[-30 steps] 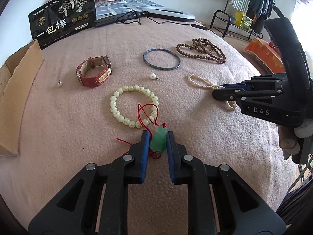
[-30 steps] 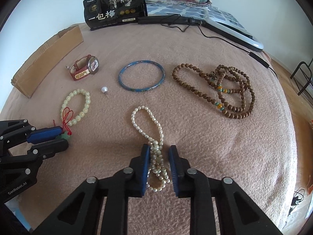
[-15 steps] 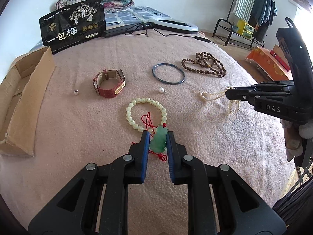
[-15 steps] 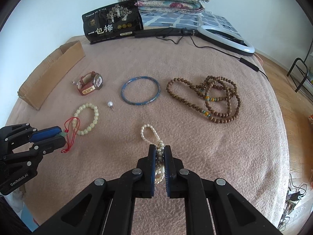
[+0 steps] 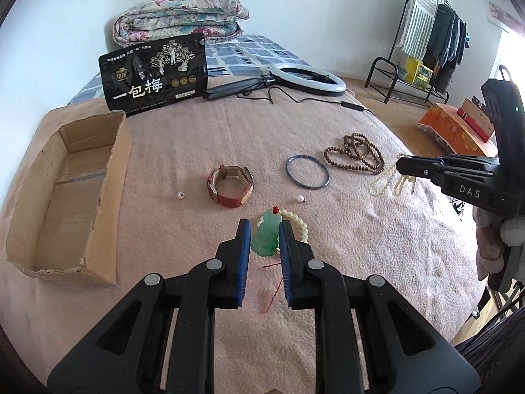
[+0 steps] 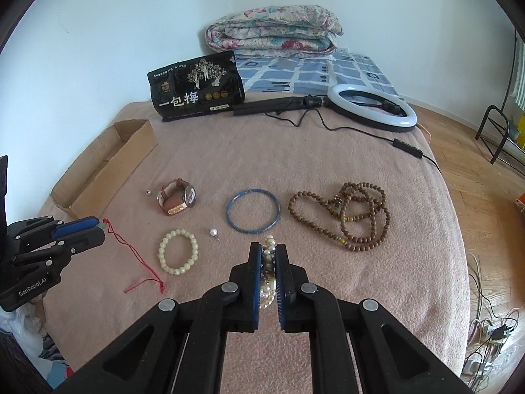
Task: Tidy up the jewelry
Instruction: 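Carry the pendant and pearl necklace in both tools over the cardboard box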
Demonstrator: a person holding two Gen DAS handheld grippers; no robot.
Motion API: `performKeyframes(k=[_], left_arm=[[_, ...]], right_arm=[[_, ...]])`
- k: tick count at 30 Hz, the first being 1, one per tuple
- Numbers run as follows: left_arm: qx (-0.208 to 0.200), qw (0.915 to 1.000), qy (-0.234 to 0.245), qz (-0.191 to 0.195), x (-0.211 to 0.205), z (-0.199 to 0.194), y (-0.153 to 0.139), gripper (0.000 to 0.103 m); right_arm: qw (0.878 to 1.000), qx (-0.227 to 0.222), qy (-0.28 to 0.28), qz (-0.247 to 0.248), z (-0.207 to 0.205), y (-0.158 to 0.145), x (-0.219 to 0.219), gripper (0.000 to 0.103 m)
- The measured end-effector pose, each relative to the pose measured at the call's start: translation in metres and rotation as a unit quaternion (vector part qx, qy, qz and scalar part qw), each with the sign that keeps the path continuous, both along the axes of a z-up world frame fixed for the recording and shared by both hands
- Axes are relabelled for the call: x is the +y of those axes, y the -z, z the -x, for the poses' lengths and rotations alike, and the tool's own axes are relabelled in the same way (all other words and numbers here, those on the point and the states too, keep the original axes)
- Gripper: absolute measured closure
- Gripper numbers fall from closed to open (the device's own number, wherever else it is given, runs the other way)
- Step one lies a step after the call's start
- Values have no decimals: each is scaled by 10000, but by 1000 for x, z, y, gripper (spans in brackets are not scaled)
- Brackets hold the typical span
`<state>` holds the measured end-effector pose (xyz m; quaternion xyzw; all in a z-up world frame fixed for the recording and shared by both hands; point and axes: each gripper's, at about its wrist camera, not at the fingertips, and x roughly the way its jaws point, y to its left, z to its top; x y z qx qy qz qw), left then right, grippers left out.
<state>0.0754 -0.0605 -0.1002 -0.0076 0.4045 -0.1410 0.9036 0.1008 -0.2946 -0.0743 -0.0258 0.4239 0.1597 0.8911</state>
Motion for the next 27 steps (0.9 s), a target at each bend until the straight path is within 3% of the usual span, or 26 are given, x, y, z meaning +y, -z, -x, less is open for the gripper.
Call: performKeyframes(k=[9,17,27], left_arm=[[-350,9990,-278,3,39,-2,-45,87],[-739,9955,-590,81,83,-2,-85,87],[-919,9901,-1062,66,145,-7,-100,87]], right_arm=[[9992,-265,-293,-43,-1,-27,39,98],[9972,-416,-495,-373,-8,-55,78,98],[9937,-553,-826,-526,-19,-72,137,98]])
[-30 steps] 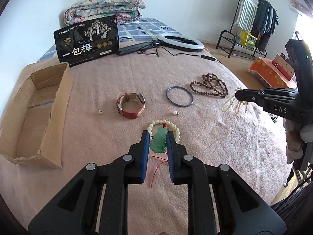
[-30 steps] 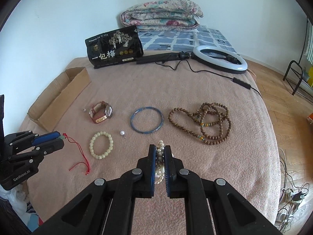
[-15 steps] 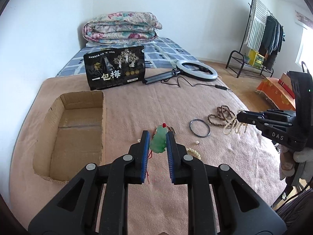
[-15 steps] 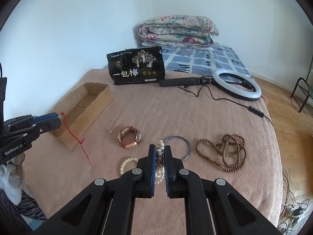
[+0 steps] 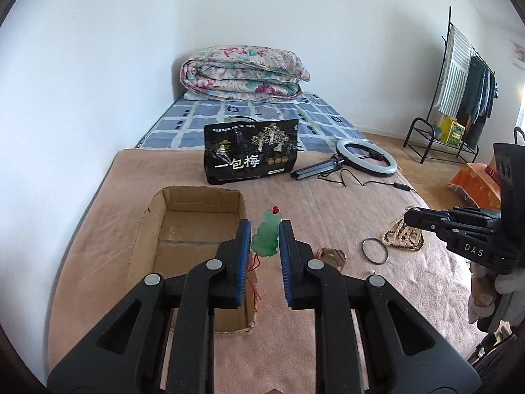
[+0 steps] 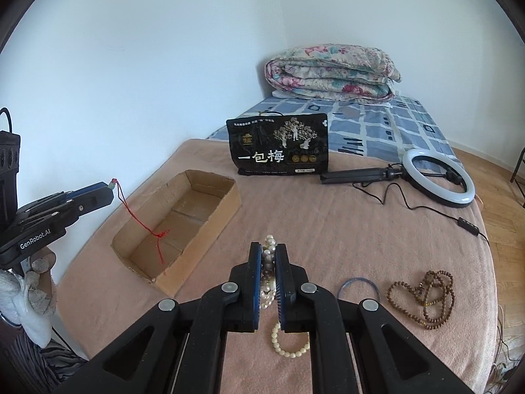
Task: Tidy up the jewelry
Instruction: 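Carry the pendant and pearl necklace in both tools over the cardboard box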
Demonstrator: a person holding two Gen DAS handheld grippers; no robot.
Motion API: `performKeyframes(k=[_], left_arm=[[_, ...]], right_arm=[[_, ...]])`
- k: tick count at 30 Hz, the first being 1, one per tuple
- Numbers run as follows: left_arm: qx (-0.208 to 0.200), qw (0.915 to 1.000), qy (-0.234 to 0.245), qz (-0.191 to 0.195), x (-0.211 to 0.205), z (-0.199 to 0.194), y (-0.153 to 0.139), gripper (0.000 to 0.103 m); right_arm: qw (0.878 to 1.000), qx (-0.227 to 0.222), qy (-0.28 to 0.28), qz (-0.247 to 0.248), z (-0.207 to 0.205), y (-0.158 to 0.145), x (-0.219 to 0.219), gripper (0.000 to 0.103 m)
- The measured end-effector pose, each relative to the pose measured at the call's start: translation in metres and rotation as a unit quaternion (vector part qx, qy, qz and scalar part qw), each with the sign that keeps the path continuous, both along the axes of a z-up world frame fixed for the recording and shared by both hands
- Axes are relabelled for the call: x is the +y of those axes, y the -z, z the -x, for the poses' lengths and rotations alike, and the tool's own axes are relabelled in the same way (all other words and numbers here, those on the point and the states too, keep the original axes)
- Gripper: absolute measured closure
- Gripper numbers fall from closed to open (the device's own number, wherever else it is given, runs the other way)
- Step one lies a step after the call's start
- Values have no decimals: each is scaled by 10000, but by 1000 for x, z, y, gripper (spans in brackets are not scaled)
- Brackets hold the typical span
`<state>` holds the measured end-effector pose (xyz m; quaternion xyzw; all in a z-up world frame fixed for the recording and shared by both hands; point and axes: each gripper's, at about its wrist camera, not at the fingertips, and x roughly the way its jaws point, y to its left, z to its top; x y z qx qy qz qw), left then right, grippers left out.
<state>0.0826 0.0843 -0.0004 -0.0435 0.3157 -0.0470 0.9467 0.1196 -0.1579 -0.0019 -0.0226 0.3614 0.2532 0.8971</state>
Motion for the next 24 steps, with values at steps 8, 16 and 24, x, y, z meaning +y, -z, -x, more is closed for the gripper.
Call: performKeyframes(k=[8,16,24], left_arm=[[220,9992,-344,41,45,-12,17,87],[660,9961,-548,218,78,-28,46,87],[990,9926,-673,202,91,-33,74,87]], right_arm=[[9997,60,-235,-60,-19,5,54,98],[9989,199,-404,-104,-42,20,103,98],[9978,364,-549,-38,-60,41,147,98]])
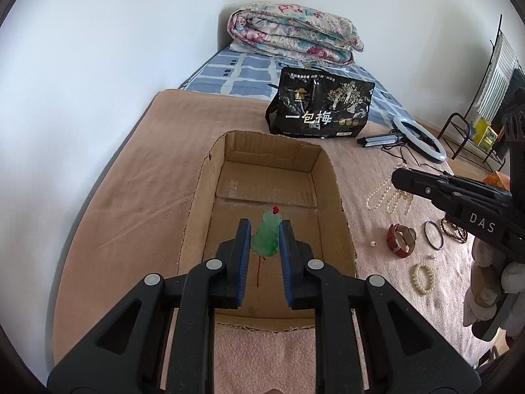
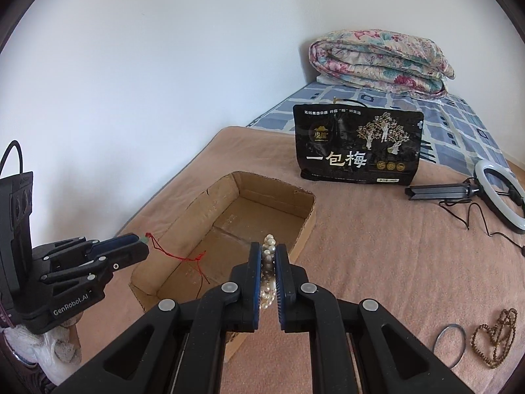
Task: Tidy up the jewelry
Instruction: 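Carry the pendant and pearl necklace in both tools over the cardboard box, then open the right tool to drop the pearls while the left tool releases the pendant into the box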
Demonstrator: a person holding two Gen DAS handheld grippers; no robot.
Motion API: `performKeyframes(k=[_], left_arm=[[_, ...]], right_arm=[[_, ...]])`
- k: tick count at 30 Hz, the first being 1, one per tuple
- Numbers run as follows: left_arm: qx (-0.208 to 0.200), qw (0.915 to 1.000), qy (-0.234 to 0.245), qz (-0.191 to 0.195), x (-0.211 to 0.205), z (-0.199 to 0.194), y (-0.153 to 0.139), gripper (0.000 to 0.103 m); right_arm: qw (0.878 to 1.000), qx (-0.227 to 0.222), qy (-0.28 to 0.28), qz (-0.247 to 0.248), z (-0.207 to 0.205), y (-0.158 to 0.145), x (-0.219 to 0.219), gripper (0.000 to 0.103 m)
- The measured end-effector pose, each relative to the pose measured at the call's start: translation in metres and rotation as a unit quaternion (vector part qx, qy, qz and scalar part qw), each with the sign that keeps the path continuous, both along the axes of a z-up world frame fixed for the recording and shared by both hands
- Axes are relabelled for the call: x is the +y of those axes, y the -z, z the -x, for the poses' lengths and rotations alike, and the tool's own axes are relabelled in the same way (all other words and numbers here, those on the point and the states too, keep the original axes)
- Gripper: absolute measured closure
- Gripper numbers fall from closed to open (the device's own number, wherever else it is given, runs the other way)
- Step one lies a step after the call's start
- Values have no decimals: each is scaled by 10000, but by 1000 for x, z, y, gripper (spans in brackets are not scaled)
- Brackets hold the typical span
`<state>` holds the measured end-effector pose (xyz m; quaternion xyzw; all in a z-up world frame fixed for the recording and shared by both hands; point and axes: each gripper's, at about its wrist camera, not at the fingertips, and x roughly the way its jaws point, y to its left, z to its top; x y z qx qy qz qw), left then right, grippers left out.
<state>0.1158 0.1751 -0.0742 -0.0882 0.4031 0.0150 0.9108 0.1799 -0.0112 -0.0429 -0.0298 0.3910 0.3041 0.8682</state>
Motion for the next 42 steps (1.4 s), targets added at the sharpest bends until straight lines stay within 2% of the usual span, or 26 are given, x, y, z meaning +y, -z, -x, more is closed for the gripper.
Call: performKeyframes(k=[8,17,21,22,24,26,30,35,42], left_arm=[[317,9995,44,-21,-1,-2,24,87],[392,9992,33,17,3,-3,29,87],[401,9992,19,58,5,-3,29,87],[414,9991,22,74,5,-4,29,84],[403,9991,-2,108,5,-3,28,55],[361,9993,-18,62,4,-2,27,53],[348,9994,13,-24,1,0,25,52],[298,9995,-31,19,-1,2,22,52],[105,9997,-113,165,-3,4,14,52]], right_arm=[[9997,193,-121,61,-14,24,28,97],[9990,396,-173,131,-23,44,43,95],[9993,279,-170,161,-19,40,44,70],[9994,252,-149,181,-19,39,43,67],[9996,204,-76,186,-17,36,41,46],[9998,136,4,157,-15,33,38,33],[9996,38,200,172,-12,28,30,14],[9990,16,444,108,-9,22,17,12],[9966,-300,687,337,3,9,-2,8]])
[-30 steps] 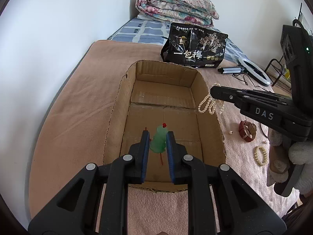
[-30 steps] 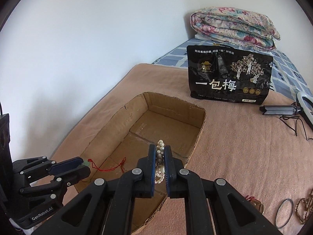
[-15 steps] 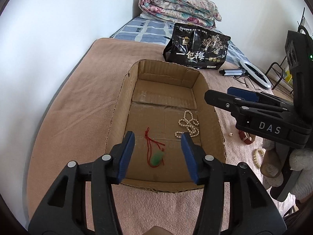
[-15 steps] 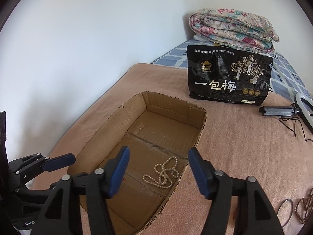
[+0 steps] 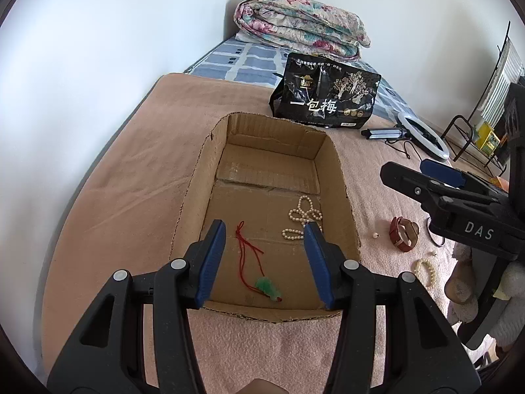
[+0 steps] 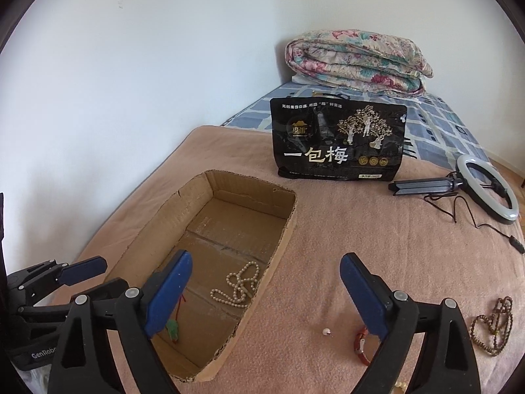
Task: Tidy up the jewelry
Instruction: 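Open the right tool to drop the pearls while the left tool releases the pendant into the box, then move both tools back toward the remaining jewelry on the bed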
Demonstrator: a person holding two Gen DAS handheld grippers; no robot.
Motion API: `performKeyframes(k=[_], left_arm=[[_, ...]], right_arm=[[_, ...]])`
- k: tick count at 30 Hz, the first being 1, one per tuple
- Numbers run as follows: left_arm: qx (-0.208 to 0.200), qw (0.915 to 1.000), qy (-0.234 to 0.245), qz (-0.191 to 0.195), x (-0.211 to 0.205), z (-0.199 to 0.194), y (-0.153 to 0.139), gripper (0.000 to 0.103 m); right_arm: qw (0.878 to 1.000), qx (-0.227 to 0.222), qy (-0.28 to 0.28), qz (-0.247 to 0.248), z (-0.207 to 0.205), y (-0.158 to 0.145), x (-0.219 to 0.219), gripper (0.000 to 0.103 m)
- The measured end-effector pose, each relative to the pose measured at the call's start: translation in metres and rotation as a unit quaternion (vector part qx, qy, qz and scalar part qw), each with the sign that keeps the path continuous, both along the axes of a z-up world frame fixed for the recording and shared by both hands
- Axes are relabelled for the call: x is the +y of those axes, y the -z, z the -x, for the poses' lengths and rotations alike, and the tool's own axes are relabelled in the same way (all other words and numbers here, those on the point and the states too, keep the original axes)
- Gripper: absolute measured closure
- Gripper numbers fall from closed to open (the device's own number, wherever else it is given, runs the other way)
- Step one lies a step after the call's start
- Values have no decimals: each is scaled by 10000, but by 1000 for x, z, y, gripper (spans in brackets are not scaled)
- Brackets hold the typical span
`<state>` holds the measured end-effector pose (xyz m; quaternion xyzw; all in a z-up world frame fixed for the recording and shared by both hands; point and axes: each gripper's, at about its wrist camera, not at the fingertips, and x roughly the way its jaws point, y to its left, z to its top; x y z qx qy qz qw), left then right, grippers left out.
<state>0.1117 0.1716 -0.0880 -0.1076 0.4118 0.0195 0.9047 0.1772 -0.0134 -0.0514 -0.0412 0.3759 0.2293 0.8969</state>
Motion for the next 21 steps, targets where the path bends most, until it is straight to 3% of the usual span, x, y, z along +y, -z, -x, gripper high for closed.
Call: performKeyframes(k=[6,14,17,21], left_arm=[[-302,9993,193,80,-14,3,-9,52],[-352,9982,485,-58,-42,3,-19,52],[-372,9975,604,-71,-56,2,-22,36],[-449,9954,838,-149,-78,2,-26,34]], right_arm=[[9994,-188,279,49,11,-13,-30,4],[9967,-296,752,39,19,-25,-92,0],[9950,-316,938,105,22,-26,-116,0],[9923,-335,1174,209,27,-25,-148,0]])
